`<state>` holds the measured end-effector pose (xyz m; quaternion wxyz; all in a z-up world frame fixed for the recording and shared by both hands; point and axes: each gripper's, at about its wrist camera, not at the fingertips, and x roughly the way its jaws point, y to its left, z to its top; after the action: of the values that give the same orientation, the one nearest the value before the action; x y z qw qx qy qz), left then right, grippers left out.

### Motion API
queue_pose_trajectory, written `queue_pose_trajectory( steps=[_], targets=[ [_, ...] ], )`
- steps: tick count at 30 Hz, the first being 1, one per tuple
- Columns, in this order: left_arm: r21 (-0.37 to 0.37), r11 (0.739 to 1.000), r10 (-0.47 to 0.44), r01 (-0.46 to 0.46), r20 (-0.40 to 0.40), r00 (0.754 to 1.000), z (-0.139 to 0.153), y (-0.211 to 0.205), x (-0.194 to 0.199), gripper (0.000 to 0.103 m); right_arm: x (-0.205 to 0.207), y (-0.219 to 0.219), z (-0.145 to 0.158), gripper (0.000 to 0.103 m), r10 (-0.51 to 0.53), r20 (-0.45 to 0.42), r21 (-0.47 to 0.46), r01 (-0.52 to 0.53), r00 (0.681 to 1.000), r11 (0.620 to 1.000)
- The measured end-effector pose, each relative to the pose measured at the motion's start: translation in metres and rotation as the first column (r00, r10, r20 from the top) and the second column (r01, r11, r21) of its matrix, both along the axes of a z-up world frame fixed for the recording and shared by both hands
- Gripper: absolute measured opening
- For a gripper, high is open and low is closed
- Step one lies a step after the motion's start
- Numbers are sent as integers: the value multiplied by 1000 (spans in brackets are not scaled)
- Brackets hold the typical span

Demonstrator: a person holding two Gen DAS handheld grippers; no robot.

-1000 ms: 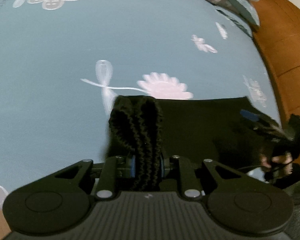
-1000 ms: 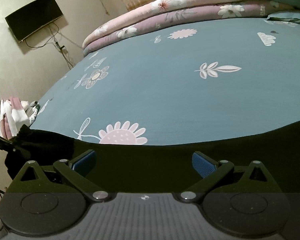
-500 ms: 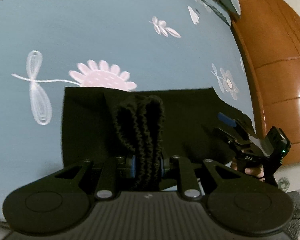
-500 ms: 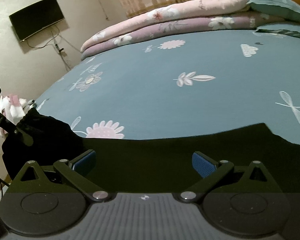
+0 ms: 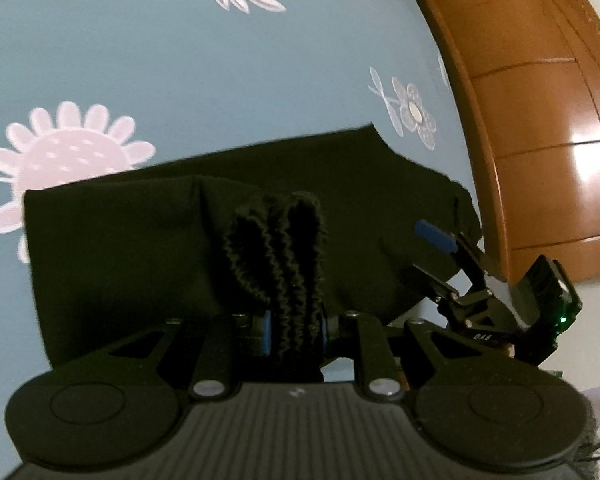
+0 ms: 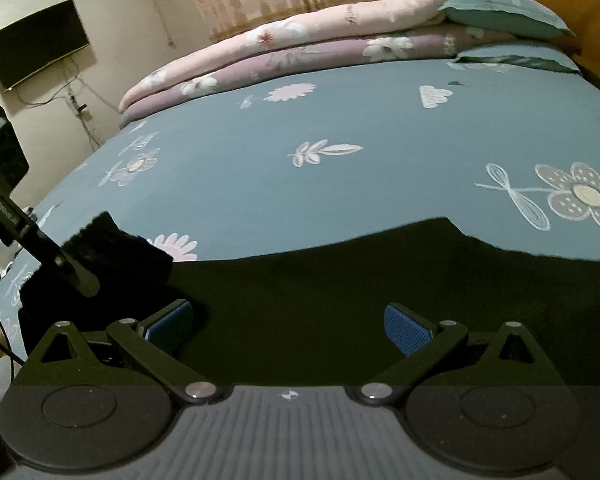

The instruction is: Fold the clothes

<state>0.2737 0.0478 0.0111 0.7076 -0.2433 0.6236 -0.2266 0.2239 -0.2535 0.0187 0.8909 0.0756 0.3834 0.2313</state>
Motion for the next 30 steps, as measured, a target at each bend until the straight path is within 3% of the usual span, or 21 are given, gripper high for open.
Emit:
queue_pose_trajectory(
  steps=[10, 15, 17, 29, 30],
  targets=[
    [-14, 1000, -22, 22, -19, 1000, -21, -15, 9, 20, 0, 5, 1, 103, 17, 11, -19, -17, 1000, 1000],
    [-24, 999, -32, 31, -27, 999, -28, -17, 13, 28, 5, 9, -1, 103, 27, -1, -24, -27, 1000, 999],
    [-41, 998, -45, 44, -22, 999, -27, -17, 13, 38, 6, 11, -2, 103, 31, -5, -29, -31, 1000, 999],
    [-164, 984, -67, 76, 58, 996, -8, -6, 17, 49, 26, 15, -4, 103, 38, -35, -29, -39, 999, 999],
    [-149, 985, -76, 86, 73, 994, -6, -6, 17, 49, 29, 16, -4, 103, 46, -39, -26, -47, 998, 999]
  ],
)
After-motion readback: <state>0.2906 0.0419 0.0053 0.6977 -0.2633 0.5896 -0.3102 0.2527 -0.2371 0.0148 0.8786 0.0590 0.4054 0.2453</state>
